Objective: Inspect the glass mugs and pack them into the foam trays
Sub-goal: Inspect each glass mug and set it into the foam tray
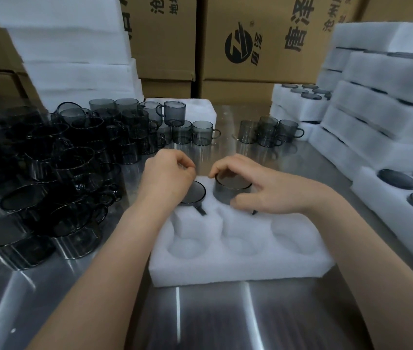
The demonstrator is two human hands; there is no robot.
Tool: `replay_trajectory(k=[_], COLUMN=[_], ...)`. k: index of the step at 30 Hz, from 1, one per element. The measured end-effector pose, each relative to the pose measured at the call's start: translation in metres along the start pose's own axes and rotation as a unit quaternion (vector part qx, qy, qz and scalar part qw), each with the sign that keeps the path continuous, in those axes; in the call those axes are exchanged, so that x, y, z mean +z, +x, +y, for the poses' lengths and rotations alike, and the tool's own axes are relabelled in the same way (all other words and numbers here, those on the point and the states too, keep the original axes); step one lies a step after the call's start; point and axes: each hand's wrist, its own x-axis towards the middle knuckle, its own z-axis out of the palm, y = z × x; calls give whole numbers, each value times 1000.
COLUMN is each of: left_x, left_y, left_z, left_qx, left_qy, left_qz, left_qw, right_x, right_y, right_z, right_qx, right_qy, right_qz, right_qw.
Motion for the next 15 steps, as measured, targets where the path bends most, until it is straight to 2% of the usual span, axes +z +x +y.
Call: replay_trajectory(k=[6,11,15], left_x=[1,2,3], left_y=[0,1,1], left_z=[-1,-3,-2], left_qx=[-3,-6,-2], left_qy=[-8,-6,0], left_qz=[-1,-3,-8], left_qw=[1000,1000,1000], right_x=[7,10,10], right_y=[4,11,13], right_z=[-2,2,6], right_qx=[53,78,79], right_qy=[-43,-165,-160], right_qz=[-22,-76,-78], right_qw=[997,980,981])
